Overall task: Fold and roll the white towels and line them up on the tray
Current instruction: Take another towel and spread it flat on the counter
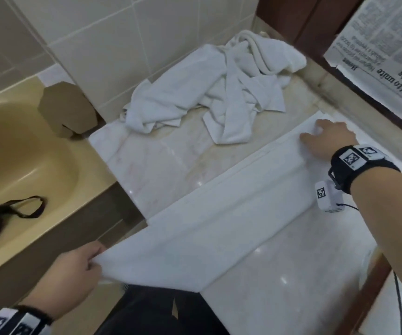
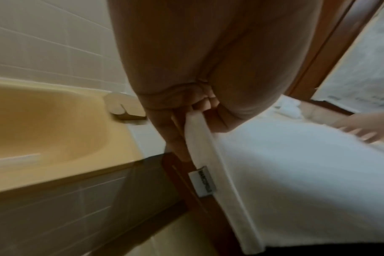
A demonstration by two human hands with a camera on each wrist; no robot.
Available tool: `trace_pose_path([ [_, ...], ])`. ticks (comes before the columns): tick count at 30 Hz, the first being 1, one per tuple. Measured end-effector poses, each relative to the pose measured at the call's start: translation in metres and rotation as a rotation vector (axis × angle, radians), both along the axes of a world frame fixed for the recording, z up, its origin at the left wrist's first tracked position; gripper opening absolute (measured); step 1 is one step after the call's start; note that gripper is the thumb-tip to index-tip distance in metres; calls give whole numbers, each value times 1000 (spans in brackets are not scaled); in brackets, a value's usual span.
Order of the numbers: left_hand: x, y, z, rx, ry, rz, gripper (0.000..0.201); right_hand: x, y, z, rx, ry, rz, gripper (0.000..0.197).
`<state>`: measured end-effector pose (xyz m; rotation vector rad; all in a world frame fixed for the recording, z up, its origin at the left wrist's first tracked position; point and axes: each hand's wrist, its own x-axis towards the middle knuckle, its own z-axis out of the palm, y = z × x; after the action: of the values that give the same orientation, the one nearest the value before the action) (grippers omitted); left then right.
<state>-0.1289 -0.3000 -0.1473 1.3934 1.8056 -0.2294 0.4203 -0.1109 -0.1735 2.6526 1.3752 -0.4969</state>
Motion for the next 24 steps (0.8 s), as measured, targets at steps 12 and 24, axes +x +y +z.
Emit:
trace_pose_path([
  [12, 111, 24, -24, 638, -20, -265, 32, 27, 18, 34, 154, 68, -107, 45],
  [24, 118, 33, -26, 560, -21, -182, 11, 28, 12, 43, 117, 198, -131, 30],
])
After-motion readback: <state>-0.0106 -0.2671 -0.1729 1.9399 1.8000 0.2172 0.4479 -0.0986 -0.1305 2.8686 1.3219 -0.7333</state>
